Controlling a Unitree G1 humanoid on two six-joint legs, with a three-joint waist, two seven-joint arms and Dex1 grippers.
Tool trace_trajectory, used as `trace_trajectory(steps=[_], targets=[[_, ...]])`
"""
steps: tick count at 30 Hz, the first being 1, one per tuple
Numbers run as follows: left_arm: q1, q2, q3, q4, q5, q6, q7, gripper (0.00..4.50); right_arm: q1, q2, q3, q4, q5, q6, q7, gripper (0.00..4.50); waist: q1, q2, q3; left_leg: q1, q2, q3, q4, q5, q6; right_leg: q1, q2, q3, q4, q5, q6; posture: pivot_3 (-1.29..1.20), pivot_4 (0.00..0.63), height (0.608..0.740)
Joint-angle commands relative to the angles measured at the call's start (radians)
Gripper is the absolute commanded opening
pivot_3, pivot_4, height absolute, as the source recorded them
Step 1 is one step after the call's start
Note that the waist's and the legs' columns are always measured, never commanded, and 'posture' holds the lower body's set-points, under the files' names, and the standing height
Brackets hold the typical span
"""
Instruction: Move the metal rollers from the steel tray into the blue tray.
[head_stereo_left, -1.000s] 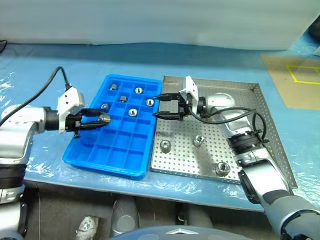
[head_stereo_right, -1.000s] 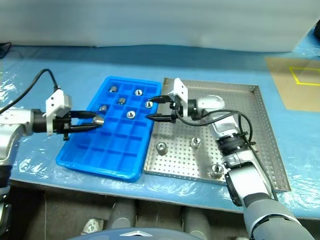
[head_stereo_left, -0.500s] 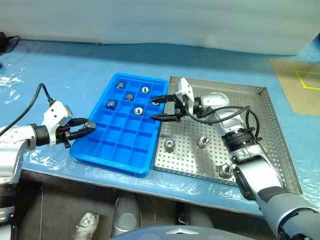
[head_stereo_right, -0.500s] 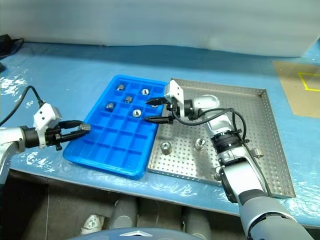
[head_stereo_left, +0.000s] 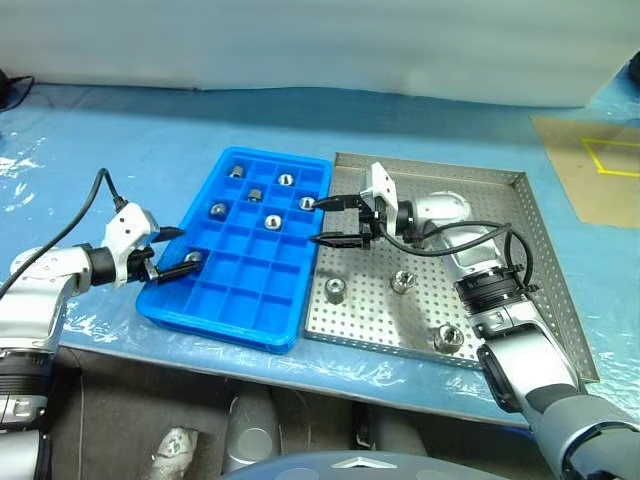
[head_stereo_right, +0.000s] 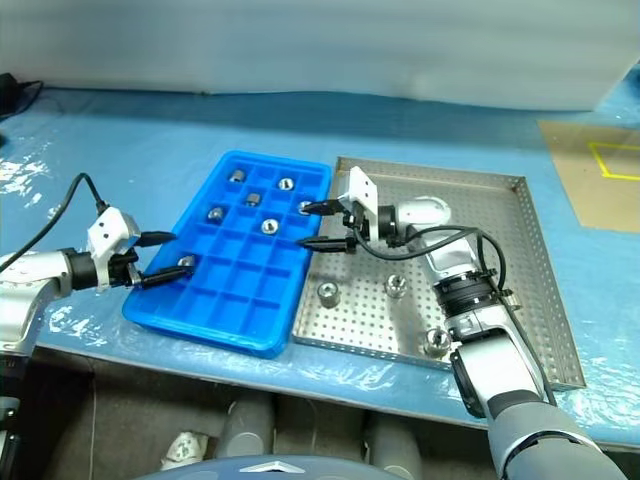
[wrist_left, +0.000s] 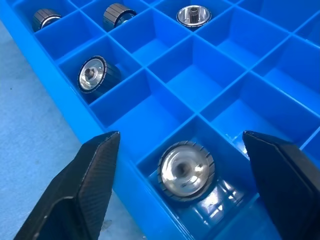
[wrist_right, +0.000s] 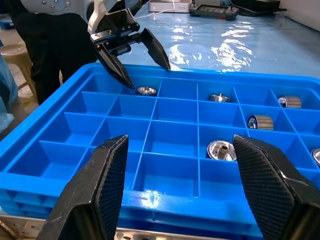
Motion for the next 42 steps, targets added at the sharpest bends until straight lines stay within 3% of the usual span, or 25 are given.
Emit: trace_trajectory(steps=[1,5,9,13,17,26,30,35,42], targets=[[-0.095,0.037,0.02,0.012,-0.019,0.021,-0.004,3.93,0.002,-0.01,-0.032,-0.057,0.015,0.006,-0.013,3.38,0.001,0.0,0.0,0.0,0.0,0.0,0.0,0.0,0.0,0.0,0.0,0.0,0.0,0.0,0.0,0.25,0.15,0.74],[-0.336,0.033,-0.014,0.029,-0.021,0.018,-0.024,3.93,0.0,-0.038,-0.057,-0.068,0.016,0.014,-0.029,3.38,0.014,-0.001,0.0,-0.003,0.001,0.0,0.001,0.003,-0.004,0.0,0.0,-0.002,0.0,0.0,0.0,0.2,0.15,0.74],[-0.672,-0.06,-0.064,0.22,-0.038,0.044,-0.059,3.93,0.027,-0.077,-0.08,-0.107,0.019,0.035,-0.053,3.38,0.01,-0.002,0.0,-0.005,0.0,0.0,0.005,0.002,-0.004,0.001,-0.001,-0.001,-0.001,0.0,0.0,0.13,0.15,0.74],[-0.819,-0.201,-0.259,0.412,0.089,-0.11,-0.215,3.93,0.098,-0.117,-0.113,-0.206,0.03,0.077,-0.097,3.38,-0.005,0.0,0.0,-0.002,-0.004,0.001,0.005,0.001,-0.002,0.002,-0.001,0.001,-0.001,0.0,0.0,0.03,0.15,0.74],[-0.865,-0.342,-0.392,0.563,0.168,-0.251,-0.349,3.93,0.197,-0.154,-0.161,-0.343,0.044,0.139,-0.169,3.38,-0.03,-0.002,0.0,-0.004,-0.004,0.001,0.004,0.002,-0.002,0.001,-0.001,0.001,-0.001,0.002,0.002,-0.11,0.15,0.74],[-0.918,-0.516,-0.462,0.794,0.244,-0.413,-0.483,3.93,0.468,-0.223,-0.283,-0.671,0.1,0.294,-0.337,3.38,-0.106,-0.002,0.001,-0.001,-0.004,0.002,0.003,0.0,0.001,0.004,0.0,0.003,-0.003,0.003,0.005,-0.33,0.15,0.74],[-0.912,-0.523,-0.574,0.768,0.16,-0.406,-0.496,3.93,0.562,-0.24,-0.318,-0.78,0.122,0.348,-0.392,3.38,-0.127,-0.002,0.001,0.0,-0.004,0.002,0.004,0.0,0.001,0.006,0.0,0.004,-0.006,0.002,0.003,-0.4,0.15,0.74],[-0.892,-0.455,-0.765,0.721,0.075,-0.442,-0.496,3.93,0.634,-0.248,-0.346,-0.862,0.145,0.389,-0.45,3.38,-0.142,-0.002,0.0,0.004,-0.005,0.004,0.006,-0.001,0.002,0.009,0.0,0.008,-0.006,0.002,0.004,-0.44,0.15,0.74],[-0.834,-0.418,-0.915,0.682,0.049,-0.512,-0.496,3.93,0.676,-0.268,-0.334,-0.918,0.2,0.417,-0.434,3.38,-0.159,-0.002,0.0,0.005,-0.006,0.004,0.006,-0.002,0.003,0.011,0.0,0.01,-0.006,0.002,0.004,-0.44,0.15,0.74]])
